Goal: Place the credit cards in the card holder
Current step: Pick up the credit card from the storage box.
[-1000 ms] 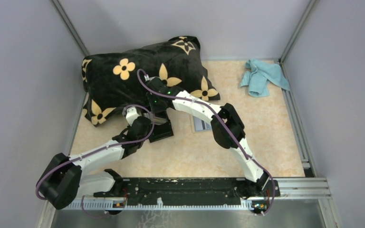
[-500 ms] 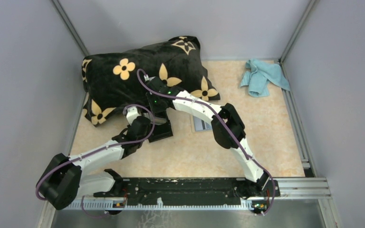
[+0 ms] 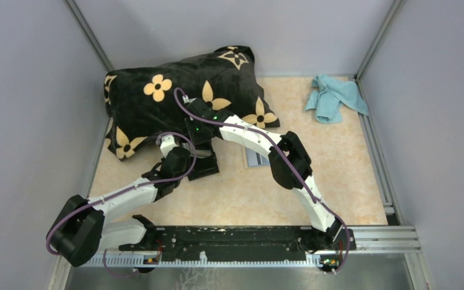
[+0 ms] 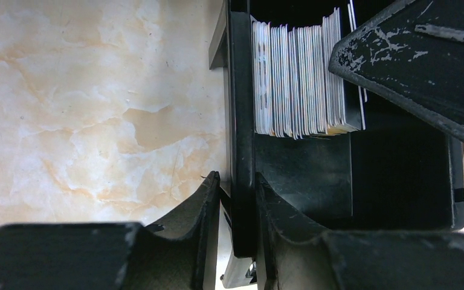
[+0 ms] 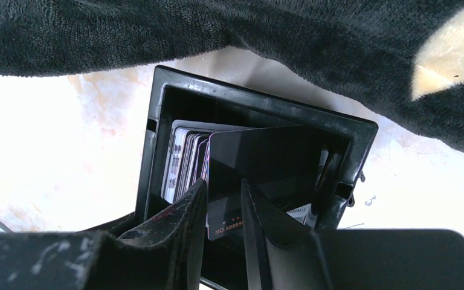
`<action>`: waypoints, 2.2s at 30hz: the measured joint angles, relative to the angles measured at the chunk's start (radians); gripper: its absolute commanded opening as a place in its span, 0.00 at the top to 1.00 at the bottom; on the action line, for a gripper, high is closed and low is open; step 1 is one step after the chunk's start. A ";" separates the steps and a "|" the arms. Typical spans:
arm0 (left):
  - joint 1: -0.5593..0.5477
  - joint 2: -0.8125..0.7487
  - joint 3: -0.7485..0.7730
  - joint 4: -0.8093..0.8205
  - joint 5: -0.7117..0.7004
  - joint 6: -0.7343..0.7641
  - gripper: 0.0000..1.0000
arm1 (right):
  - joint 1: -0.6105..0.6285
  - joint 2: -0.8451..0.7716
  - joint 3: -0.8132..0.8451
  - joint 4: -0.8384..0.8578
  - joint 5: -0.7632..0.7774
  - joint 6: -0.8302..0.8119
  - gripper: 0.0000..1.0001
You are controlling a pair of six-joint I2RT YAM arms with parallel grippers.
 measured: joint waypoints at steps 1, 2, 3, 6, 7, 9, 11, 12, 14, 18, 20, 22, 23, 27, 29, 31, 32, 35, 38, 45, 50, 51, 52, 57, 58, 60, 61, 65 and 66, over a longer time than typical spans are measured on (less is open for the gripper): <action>0.000 0.000 0.000 0.001 0.002 0.001 0.70 | 0.000 0.000 0.000 0.000 -0.003 0.000 0.72; 0.002 0.001 0.000 0.002 0.002 0.000 0.70 | 0.000 0.000 0.000 0.000 -0.004 0.000 0.72; 0.002 0.002 0.000 0.004 0.003 0.001 0.70 | 0.000 0.000 0.000 0.000 -0.005 0.000 0.72; 0.002 0.002 -0.002 0.008 0.005 0.003 0.71 | 0.000 0.000 0.000 0.000 -0.007 0.000 0.73; 0.002 0.002 -0.002 0.010 0.006 0.003 0.71 | 0.000 0.000 0.000 0.000 -0.008 0.001 0.73; 0.002 0.002 -0.005 0.016 0.007 0.004 0.71 | 0.000 0.000 0.000 0.000 -0.008 0.001 0.72; 0.002 0.002 -0.006 0.019 0.010 0.004 0.71 | 0.000 0.000 0.000 0.000 -0.011 0.001 0.71; 0.002 0.002 -0.006 0.020 0.010 0.004 0.71 | 0.000 0.000 0.000 0.000 -0.013 0.002 0.70; 0.003 0.002 -0.007 0.021 0.012 0.004 0.71 | 0.000 0.000 0.000 0.000 -0.019 0.008 0.70; 0.006 0.003 -0.007 0.025 0.016 0.004 0.71 | 0.000 0.000 0.000 0.000 -0.024 0.010 0.72; 0.006 0.004 -0.007 0.026 0.016 0.004 0.71 | 0.000 0.000 0.000 0.000 -0.024 0.011 0.74; 0.006 0.004 -0.007 0.026 0.017 0.005 0.71 | 0.000 0.000 0.000 0.000 -0.024 0.011 0.75; 0.006 0.004 -0.007 0.026 0.017 0.006 0.71 | 0.000 0.000 0.000 0.000 -0.024 0.011 0.76; 0.006 0.005 -0.007 0.026 0.018 0.007 0.71 | 0.000 0.000 0.000 0.000 -0.021 0.011 0.77; 0.006 0.005 -0.007 0.027 0.018 0.007 0.71 | 0.000 0.000 0.000 0.000 -0.021 0.011 0.78; 0.006 0.006 -0.007 0.028 0.018 0.007 0.71 | 0.000 0.000 0.000 0.000 -0.019 0.011 0.78; 0.006 0.006 -0.007 0.028 0.018 0.007 0.72 | 0.000 0.000 0.000 0.000 -0.019 0.011 0.78; 0.006 0.006 -0.007 0.029 0.018 0.008 0.71 | 0.000 0.000 0.000 0.001 -0.017 0.010 0.79; 0.006 0.006 -0.006 0.029 0.018 0.008 0.71 | 0.002 -0.002 0.000 0.000 -0.014 0.008 0.80; 0.006 0.009 0.001 0.020 0.018 0.010 0.70 | 0.006 -0.009 0.000 -0.002 -0.001 0.008 0.81; 0.006 0.013 0.006 0.013 0.018 0.012 0.70 | 0.008 -0.017 0.000 -0.005 0.002 0.008 0.82; 0.006 0.013 0.007 0.013 0.018 0.012 0.70 | 0.009 -0.019 0.000 -0.005 0.002 0.008 0.82; 0.006 0.013 0.007 0.013 0.018 0.012 0.69 | 0.009 -0.020 0.000 -0.005 0.002 0.007 0.82; 0.006 0.015 0.018 -0.002 0.022 0.015 0.64 | 0.009 -0.026 -0.001 -0.009 0.009 0.007 0.85; 0.006 0.015 0.020 -0.006 0.025 0.014 0.63 | 0.009 -0.029 -0.001 -0.009 0.011 0.006 0.86; 0.006 0.015 0.026 -0.009 0.031 0.014 0.60 | 0.010 -0.040 -0.010 -0.009 0.020 0.002 0.87; 0.006 0.015 0.030 -0.010 0.032 0.014 0.59 | 0.010 -0.051 -0.021 -0.008 0.027 -0.002 0.88; 0.004 0.015 0.055 -0.011 0.033 0.015 0.55 | 0.010 -0.078 -0.050 -0.010 0.048 -0.011 0.91; 0.001 0.015 0.063 -0.011 0.032 0.015 0.55 | 0.010 -0.084 -0.058 -0.008 0.055 -0.012 0.93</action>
